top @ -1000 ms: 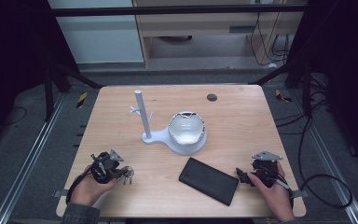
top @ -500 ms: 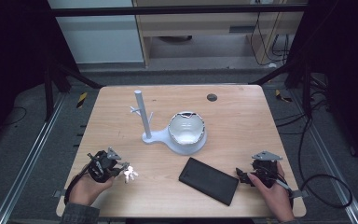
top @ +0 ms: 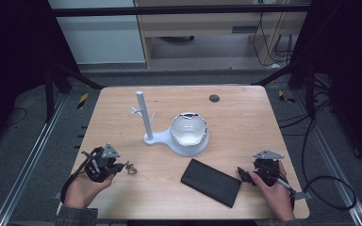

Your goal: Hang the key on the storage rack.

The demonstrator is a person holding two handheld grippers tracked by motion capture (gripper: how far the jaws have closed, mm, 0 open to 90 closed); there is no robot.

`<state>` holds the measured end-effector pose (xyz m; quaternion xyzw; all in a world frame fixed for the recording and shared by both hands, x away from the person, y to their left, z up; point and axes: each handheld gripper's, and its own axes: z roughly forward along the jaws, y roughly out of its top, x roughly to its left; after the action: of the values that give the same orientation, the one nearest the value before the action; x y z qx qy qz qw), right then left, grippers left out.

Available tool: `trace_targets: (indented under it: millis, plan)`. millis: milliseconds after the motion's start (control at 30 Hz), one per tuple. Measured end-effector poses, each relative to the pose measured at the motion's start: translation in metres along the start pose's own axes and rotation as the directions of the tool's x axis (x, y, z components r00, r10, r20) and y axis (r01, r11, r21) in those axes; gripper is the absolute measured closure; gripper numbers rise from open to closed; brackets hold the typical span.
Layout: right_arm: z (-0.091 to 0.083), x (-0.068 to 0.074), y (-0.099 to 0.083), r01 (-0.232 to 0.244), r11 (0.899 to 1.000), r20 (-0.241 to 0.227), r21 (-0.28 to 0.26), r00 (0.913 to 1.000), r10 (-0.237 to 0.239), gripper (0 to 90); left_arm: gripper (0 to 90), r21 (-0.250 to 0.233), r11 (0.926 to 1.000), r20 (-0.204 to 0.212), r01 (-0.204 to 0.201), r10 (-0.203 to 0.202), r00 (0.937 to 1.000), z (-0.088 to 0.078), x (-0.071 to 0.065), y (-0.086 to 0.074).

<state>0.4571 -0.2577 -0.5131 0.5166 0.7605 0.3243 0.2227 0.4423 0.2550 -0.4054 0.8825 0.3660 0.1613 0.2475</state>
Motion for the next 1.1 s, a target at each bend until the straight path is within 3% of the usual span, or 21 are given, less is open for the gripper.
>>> trace_targets:
  millis: [67, 233, 267, 333, 433, 567, 900, 1100]
  plan:
    - [0.002, -0.002, 0.002, 0.003, 1.000, -0.004, 0.001, 1.0000, -0.003, 0.3, 89.7, -0.006, 0.9999, 0.004, -0.012, 0.012, 0.9999, -0.005, 0.001, 0.007]
    - [0.006, -0.004, 0.006, 0.005, 1.000, -0.005, 0.002, 1.0000, -0.005, 0.3, 89.8, 0.038, 0.9978, -0.007, -0.054, 0.054, 0.9985, -0.011, 0.003, 0.027]
    - [0.006, -0.004, 0.006, 0.005, 1.000, -0.005, 0.001, 1.0000, -0.005, 0.3, 89.9, 0.056, 0.9970, -0.028, -0.055, 0.056, 0.9980, -0.011, 0.005, 0.030]
    - [0.006, -0.004, 0.006, 0.006, 1.000, -0.005, 0.001, 1.0000, -0.006, 0.3, 89.9, 0.069, 0.9965, -0.011, -0.048, 0.049, 0.9987, -0.009, 0.010, 0.034]
    - [0.006, -0.004, 0.006, 0.005, 1.000, -0.005, 0.001, 1.0000, -0.005, 0.3, 89.9, 0.061, 0.9974, 0.009, -0.040, 0.040, 0.9992, -0.010, 0.012, 0.038]
    - [0.006, -0.004, 0.006, 0.005, 1.000, -0.005, 0.001, 1.0000, -0.005, 0.3, 89.9, 0.048, 0.9976, 0.008, -0.050, 0.049, 0.9988, -0.027, 0.012, 0.049]
    - [0.006, -0.004, 0.006, 0.005, 1.000, -0.005, 0.001, 1.0000, -0.005, 0.3, 89.9, 0.094, 0.9915, -0.007, -0.090, 0.091, 0.9958, -0.049, 0.016, 0.072]
    - [0.006, -0.004, 0.006, 0.005, 1.000, -0.005, 0.001, 1.0000, -0.005, 0.3, 89.9, 0.081, 0.9925, 0.004, -0.091, 0.091, 0.9958, -0.061, 0.019, 0.082]
